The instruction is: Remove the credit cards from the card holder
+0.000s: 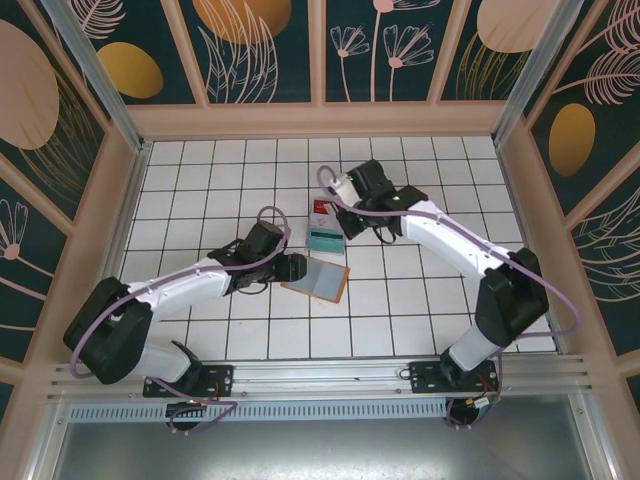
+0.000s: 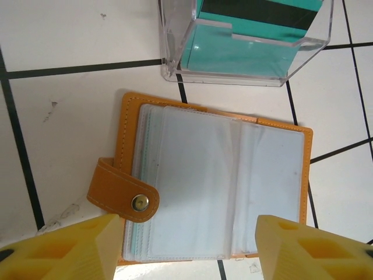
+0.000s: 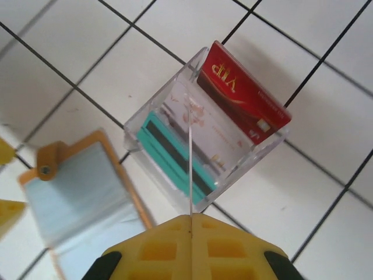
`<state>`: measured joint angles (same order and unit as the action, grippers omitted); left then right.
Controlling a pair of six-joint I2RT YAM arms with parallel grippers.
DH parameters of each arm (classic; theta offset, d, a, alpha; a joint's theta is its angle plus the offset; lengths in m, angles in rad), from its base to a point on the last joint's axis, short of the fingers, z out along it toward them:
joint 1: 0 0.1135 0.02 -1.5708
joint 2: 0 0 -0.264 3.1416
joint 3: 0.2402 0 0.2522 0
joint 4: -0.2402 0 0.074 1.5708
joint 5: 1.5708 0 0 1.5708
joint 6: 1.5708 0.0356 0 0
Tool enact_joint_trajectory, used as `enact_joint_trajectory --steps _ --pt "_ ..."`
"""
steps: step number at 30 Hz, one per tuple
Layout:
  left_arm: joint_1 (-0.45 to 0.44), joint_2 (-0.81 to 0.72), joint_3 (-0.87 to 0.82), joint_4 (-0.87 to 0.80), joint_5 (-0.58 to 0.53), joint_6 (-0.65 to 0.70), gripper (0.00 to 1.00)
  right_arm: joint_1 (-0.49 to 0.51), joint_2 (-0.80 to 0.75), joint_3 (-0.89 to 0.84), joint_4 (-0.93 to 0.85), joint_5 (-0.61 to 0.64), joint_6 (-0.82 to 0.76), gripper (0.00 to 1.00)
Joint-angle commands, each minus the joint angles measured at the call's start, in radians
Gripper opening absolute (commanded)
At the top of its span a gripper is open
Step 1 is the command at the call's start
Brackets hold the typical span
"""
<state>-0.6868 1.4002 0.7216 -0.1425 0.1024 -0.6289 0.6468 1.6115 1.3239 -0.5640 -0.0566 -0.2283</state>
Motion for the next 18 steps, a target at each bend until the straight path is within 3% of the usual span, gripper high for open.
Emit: enact_joint_trajectory --steps 1,7,10,18 --pt "0.002 -0.036 -0.024 -0.03 -0.031 -0.011 0.74 0.027 0.048 0.074 -0.062 0.17 -0.241 0.0" --pt "0.001 -0.049 -0.034 -0.043 -0.044 -0.014 0.76 0.094 0.093 0.083 -0.009 0.296 -0.43 0.0" --pt "0.0 -0.055 -0.033 -0.055 -0.071 -0.023 0.94 0.105 0.121 0.103 -0.012 0.303 -0.486 0.0" --pt "0.0 -0.067 -0.041 -0.057 -0.088 -0.032 0.96 0.118 0.208 0.149 -0.021 0.315 -0.533 0.0"
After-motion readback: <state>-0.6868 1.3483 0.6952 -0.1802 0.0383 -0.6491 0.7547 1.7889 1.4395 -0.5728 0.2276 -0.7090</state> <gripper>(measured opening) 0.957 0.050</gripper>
